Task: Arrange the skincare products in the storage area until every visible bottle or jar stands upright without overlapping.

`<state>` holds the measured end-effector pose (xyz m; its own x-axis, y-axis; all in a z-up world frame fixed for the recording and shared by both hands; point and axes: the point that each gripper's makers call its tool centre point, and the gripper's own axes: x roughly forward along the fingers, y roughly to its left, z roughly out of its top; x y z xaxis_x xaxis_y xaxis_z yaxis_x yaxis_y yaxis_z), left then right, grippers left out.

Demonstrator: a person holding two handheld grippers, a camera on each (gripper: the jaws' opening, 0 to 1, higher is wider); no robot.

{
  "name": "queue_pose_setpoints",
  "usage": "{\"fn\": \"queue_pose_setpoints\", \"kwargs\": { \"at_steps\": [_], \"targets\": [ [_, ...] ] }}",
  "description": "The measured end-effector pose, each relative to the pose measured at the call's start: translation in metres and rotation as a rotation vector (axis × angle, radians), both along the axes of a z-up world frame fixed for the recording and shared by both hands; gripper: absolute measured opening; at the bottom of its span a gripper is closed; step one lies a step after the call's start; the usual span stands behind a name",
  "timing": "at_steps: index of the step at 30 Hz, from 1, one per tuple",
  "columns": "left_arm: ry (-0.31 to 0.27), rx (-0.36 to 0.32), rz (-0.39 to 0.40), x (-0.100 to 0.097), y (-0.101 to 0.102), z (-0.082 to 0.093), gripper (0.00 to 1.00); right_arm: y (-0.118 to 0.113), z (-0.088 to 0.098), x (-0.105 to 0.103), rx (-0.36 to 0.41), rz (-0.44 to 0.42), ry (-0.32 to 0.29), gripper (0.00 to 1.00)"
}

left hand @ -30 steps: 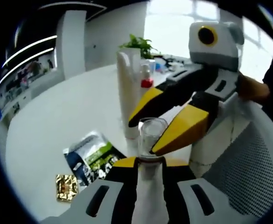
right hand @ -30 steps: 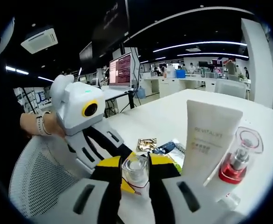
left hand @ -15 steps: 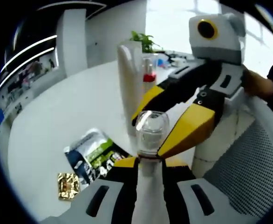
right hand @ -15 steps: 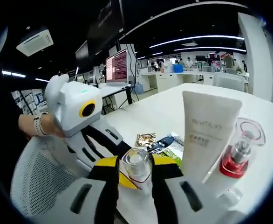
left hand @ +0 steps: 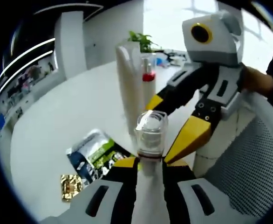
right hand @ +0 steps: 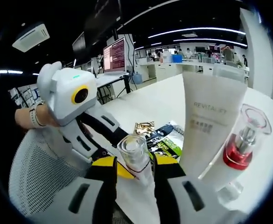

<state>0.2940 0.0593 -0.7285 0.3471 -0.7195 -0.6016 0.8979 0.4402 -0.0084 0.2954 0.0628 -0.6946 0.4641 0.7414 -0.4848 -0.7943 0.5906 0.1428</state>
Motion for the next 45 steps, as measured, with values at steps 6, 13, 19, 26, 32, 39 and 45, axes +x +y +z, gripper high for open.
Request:
{"fn": "queue_pose_setpoints", "kwargs": {
  "at_steps": [6,13,19,26,32,39,45],
  "targets": [
    [0.008,0.028,0.001,-0.001,0.005,-0.004,0.18,-0.006,-0.014,-0.002,-0.088,0.004,0.011,0.29],
    [0.051,0.045,0.025,-0.002,0.011,-0.009,0.17,-0.009,-0.024,-0.006,-0.171,0.024,0.004,0.25],
    [0.078,0.039,0.025,-0.006,0.01,-0.01,0.14,-0.011,-0.026,-0.007,-0.191,0.031,0.001,0.21],
    [0.096,-0.003,0.018,-0.007,0.004,-0.006,0.13,-0.014,-0.029,-0.007,-0.215,0.028,0.004,0.16],
    [0.09,-0.005,0.015,-0.007,-0.001,-0.006,0.12,-0.019,-0.031,-0.005,-0.238,0.019,0.002,0.16],
    [0.081,0.017,-0.01,-0.008,-0.014,-0.009,0.11,-0.029,-0.033,-0.003,-0.275,-0.014,-0.005,0.16],
    [0.07,0.049,-0.04,-0.008,-0.021,-0.011,0.1,-0.036,-0.033,-0.002,-0.289,-0.041,-0.006,0.15]
  ]
}}
